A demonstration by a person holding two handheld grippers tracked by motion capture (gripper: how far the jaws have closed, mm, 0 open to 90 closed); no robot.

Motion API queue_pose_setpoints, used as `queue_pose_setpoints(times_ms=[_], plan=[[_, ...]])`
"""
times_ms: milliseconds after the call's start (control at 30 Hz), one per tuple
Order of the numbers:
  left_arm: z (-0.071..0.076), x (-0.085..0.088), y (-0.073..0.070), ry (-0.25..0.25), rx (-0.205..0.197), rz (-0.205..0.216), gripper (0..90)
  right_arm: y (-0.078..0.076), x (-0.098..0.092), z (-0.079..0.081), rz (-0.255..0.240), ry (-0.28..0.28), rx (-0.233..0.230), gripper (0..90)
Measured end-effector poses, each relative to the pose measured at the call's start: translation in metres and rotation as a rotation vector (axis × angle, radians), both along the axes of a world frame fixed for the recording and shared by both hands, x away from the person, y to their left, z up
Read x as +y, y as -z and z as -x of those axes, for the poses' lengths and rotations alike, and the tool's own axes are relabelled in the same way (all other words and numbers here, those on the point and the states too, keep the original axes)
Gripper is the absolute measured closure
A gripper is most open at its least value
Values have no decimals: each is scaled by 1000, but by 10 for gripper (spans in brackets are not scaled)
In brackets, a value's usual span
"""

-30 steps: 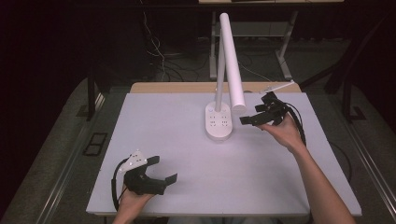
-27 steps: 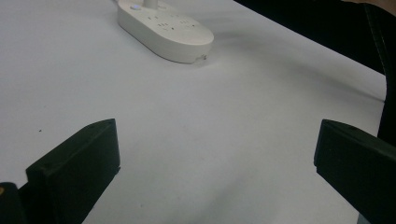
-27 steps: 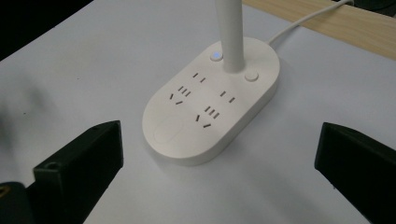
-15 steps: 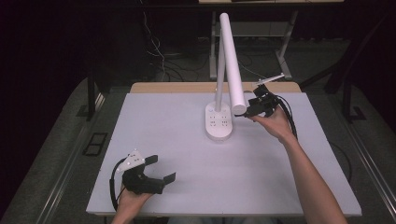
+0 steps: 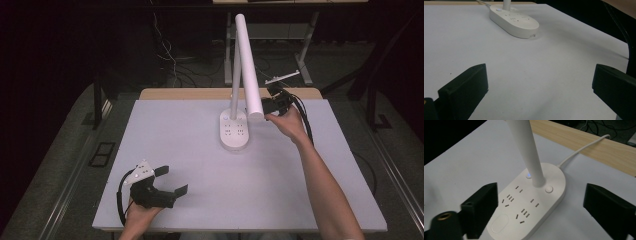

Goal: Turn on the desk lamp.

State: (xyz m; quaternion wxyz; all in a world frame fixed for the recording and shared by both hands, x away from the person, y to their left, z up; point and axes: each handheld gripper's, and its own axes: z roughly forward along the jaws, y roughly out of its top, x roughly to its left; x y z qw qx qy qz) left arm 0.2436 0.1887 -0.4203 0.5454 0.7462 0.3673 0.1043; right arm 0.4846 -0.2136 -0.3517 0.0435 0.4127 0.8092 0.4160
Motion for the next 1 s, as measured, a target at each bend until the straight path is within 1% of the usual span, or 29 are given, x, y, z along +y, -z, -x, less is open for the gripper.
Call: queue_pose_setpoints(times_ms=[33,67,100,200,267,333,367,467,567,700,767,1000], plan=[[0,0,0,1,0,-1,0,0,1,-1,4,1,6,150],[0,0,0,2,-1,-3,0,1,2,-3,10,2,-3,151],[0,0,0,3,0,-3,0,2,2,-5,19,-1,-1,154],[0,-1,0,6,0,-2,0,3,4,-9,23,-13,1,224],[0,-1,0,8,0,-5,0,3,6,-11,32,-14,1,254],[0,-1,0,10,0,-7,0,4,8,-12,38,-20,-7,342],[0,-2,0,11,1,-7,0,4,8,-13,40,-32,-8,376],[0,-2,0,13,-1,-8,0,7,10,-16,47,-20,-12,474],[0,-2,0,12,1,-7,0,10,12,-18,38,-8,-13,585],[0,-2,0,13,0,-8,0,16,14,-23,33,1,-11,708],[0,-3,0,15,1,-10,0,19,16,-25,29,10,-9,753],[0,-4,1,22,1,-13,0,31,23,-31,37,31,3,896]])
